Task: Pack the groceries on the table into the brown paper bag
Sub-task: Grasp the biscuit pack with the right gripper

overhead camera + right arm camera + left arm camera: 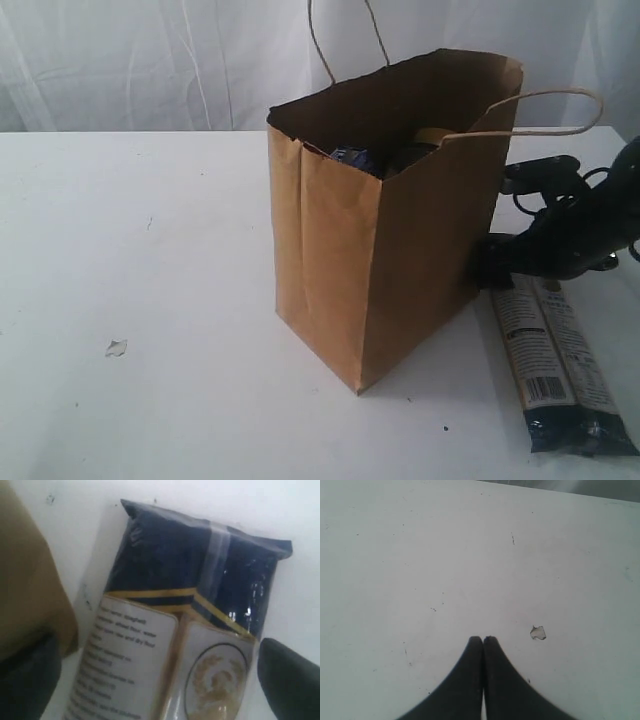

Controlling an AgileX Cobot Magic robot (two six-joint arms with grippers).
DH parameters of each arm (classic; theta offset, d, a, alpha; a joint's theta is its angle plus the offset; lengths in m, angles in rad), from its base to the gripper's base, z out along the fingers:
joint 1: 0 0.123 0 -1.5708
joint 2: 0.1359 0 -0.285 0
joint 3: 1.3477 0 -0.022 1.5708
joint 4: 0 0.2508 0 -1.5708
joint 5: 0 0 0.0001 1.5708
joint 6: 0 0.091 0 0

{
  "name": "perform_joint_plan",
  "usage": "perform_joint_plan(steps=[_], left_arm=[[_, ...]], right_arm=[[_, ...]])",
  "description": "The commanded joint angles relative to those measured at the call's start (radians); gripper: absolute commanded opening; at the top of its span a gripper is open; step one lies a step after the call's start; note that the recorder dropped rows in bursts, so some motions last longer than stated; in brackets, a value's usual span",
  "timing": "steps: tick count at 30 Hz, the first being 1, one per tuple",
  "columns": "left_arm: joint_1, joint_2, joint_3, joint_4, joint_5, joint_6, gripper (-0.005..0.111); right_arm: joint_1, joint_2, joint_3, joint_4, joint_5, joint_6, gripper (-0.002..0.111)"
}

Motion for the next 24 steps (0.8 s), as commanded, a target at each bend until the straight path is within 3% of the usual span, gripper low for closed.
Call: perform_joint_plan(steps=[1, 6, 11, 13, 20, 23, 24], left_arm=[[-0.004, -0.004, 0.007, 0.004, -0.003, -0.003, 0.000], [-0.004, -0.004, 0.007, 0.004, -0.003, -0.003, 0.000], [-0.004, -0.004, 0.007, 0.004, -0.003, -0.003, 0.000], [-0.004, -0.004, 0.007, 0.004, -0.003, -0.003, 0.000], [-0.004, -0.004, 0.007, 0.004, -0.003, -0.003, 0.000], [-0.004, -0.004, 0.007, 0.004, -0.003, -0.003, 0.000], [-0.004, -0.004, 0.007, 0.004, -0.003, -0.003, 0.000]], right_arm=[[0.007, 0.019, -0.009, -0.002, -0.012, -0.007, 0.105], [0.007, 0.031, -0.009, -0.006, -0.024, -0.007, 0.103], [0.007, 0.047, -0.009, -0.006, -0.008, 0.021, 0.089], [0.007, 0.047, -0.009, -0.006, 0.000, 0.046, 0.078], [0.005, 0.047, -0.009, -0.006, 0.103, 0.042, 0.017], [0.003, 0.045, -0.009, -0.032, 0.128, 0.042, 0.000], [0.003, 0.039, -0.009, -0.034, 0.128, 0.046, 0.000]])
